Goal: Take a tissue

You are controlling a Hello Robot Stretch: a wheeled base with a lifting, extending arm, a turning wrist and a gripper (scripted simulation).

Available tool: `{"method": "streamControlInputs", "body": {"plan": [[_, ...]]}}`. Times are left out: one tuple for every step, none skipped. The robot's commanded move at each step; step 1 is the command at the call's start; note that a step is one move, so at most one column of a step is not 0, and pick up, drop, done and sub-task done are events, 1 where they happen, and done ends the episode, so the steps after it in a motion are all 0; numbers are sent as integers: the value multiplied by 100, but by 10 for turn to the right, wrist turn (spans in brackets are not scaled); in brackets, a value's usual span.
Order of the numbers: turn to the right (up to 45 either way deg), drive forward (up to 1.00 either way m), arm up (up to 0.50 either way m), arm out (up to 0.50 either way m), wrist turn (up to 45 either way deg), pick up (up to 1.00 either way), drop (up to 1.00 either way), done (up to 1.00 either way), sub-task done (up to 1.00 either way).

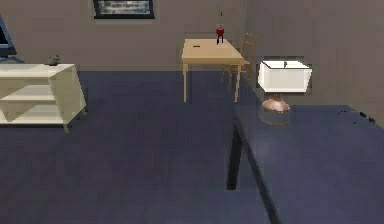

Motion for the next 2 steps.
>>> {"method": "streamControlInputs", "body": {"plan": [[0, 0, -30, 0, 0, 0, 0, 0, 0], [0, 0, 0, 0, 0, 100, 0, 0, 0]]}}
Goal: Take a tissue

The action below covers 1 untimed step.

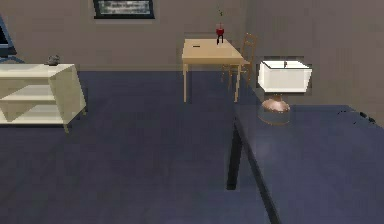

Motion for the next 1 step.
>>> {"method": "streamControlInputs", "body": {"plan": [[0, 0, 10, 0, 0, 0, 0, 0, 0]]}}
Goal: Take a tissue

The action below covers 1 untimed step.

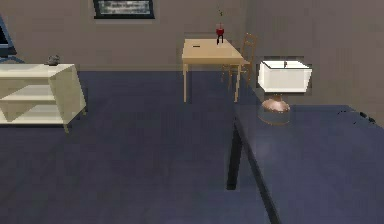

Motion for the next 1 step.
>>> {"method": "streamControlInputs", "body": {"plan": [[0, 0, 0, 0, 0, 0, 0, 100, 0]]}}
